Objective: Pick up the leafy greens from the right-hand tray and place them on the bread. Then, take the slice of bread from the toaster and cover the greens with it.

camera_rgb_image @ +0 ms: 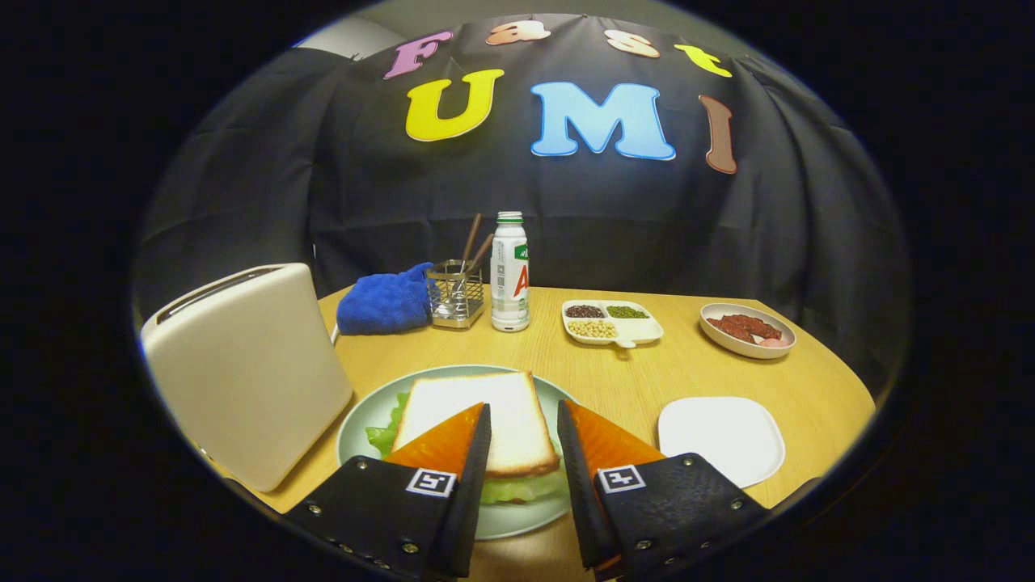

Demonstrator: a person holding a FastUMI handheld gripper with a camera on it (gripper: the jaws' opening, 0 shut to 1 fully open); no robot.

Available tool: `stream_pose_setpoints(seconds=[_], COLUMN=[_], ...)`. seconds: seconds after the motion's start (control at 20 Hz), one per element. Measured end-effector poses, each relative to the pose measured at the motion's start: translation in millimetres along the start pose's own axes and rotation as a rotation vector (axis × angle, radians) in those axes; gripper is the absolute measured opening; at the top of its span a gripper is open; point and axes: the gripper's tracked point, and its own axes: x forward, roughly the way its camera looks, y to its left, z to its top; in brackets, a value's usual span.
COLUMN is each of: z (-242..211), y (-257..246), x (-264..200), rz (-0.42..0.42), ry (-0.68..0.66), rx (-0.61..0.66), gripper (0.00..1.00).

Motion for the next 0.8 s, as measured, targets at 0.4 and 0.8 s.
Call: stream_pose_setpoints(seconds=[0.4,0.8], z=[21.0,40.9], y=[-19.3,-107.2], x=[-15.2,-36.5], rz=[-0.011,-0.116], ry=[-0.104,-0.204], rx=[0.017,0.058], gripper=[0.49,0.49])
